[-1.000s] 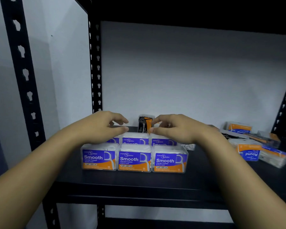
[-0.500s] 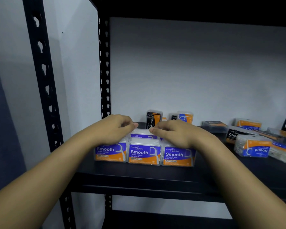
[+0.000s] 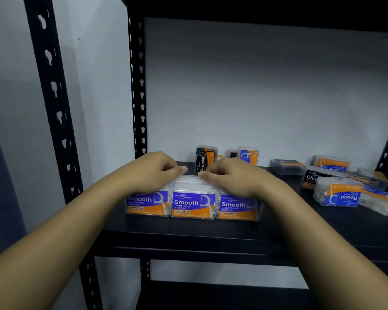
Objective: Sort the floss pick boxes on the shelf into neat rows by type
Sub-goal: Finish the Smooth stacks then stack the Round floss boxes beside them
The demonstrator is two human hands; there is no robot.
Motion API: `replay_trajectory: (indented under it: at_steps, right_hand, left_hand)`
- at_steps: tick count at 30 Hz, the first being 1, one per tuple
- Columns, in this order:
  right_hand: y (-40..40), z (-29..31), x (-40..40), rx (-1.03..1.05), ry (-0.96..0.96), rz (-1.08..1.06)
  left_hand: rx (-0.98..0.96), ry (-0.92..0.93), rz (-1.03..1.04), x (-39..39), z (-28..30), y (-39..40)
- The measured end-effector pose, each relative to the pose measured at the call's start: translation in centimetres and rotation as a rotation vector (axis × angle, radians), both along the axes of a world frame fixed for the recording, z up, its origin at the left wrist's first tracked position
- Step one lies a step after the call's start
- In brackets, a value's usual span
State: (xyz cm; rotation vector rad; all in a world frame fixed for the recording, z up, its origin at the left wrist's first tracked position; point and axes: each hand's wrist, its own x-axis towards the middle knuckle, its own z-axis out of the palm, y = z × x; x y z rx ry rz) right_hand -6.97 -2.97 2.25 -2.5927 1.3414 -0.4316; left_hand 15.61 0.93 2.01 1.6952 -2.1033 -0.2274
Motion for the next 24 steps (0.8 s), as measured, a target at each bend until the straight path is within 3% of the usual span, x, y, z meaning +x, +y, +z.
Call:
replay_trajectory:
  at_steps: [24]
  right_hand:
    - [2.3, -1.0, 0.4, -0.049, 0.058, 0.013]
  left_hand:
    - [-0.074, -0.161, -0.005, -0.1, -0.8, 2.8]
